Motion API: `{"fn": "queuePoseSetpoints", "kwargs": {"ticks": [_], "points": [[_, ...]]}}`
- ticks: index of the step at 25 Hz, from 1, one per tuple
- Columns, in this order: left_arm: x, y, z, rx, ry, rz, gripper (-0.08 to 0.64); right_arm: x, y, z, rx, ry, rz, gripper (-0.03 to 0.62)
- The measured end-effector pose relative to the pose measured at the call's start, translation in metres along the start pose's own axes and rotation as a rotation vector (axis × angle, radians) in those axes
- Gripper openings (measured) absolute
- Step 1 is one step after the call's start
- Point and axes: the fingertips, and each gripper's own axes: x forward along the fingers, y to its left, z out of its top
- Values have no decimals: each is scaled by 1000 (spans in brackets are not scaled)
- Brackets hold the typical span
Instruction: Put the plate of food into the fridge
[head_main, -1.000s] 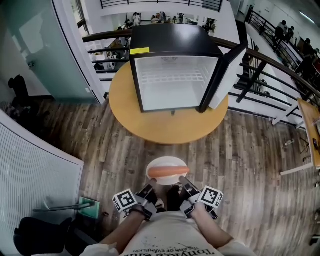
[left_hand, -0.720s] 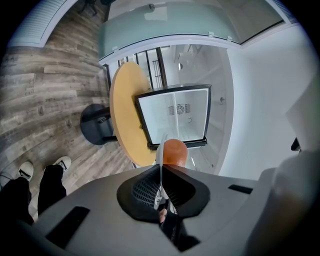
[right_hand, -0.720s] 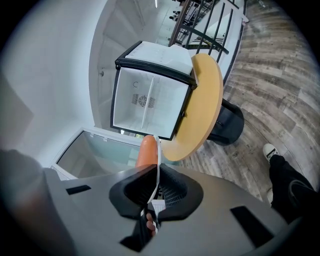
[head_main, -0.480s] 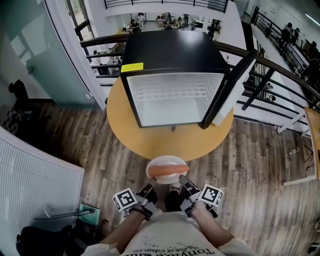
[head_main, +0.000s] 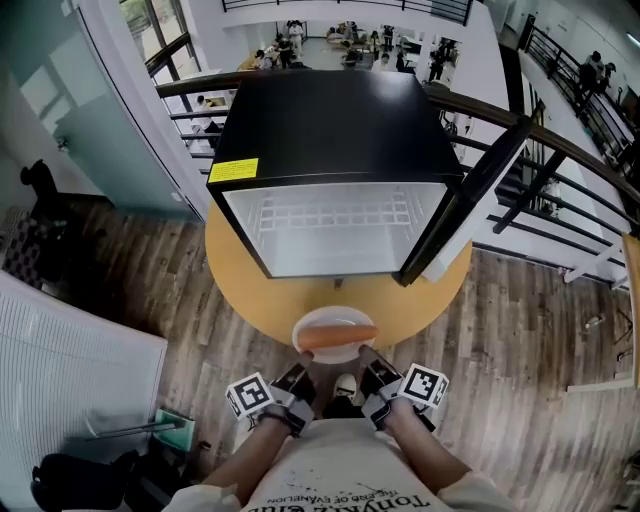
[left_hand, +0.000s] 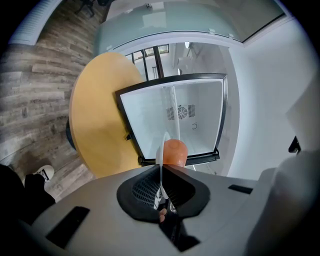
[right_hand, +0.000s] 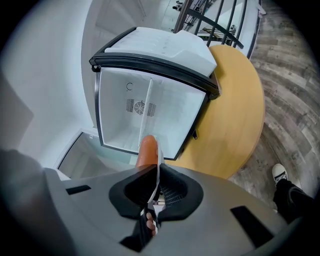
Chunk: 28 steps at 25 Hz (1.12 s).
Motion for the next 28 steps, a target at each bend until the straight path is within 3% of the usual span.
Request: {"fn": "queuePoseSetpoints", "kwargs": {"ticks": [2, 5, 9, 25, 28], "points": [[8, 2, 4, -1, -11, 14, 31, 7, -1, 8, 11, 11, 7, 37], [20, -4, 9, -14, -16, -25, 31, 14, -2, 16, 13, 17, 16, 37], [24, -3, 18, -15, -15, 16, 31, 21, 0, 21, 27, 18, 0, 37], [63, 0, 61, -24, 65, -7, 31, 60, -5, 46, 31, -58, -64, 37], [72, 11, 68, -20, 71, 34, 31, 68, -9, 54, 28, -71, -73, 37]]}}
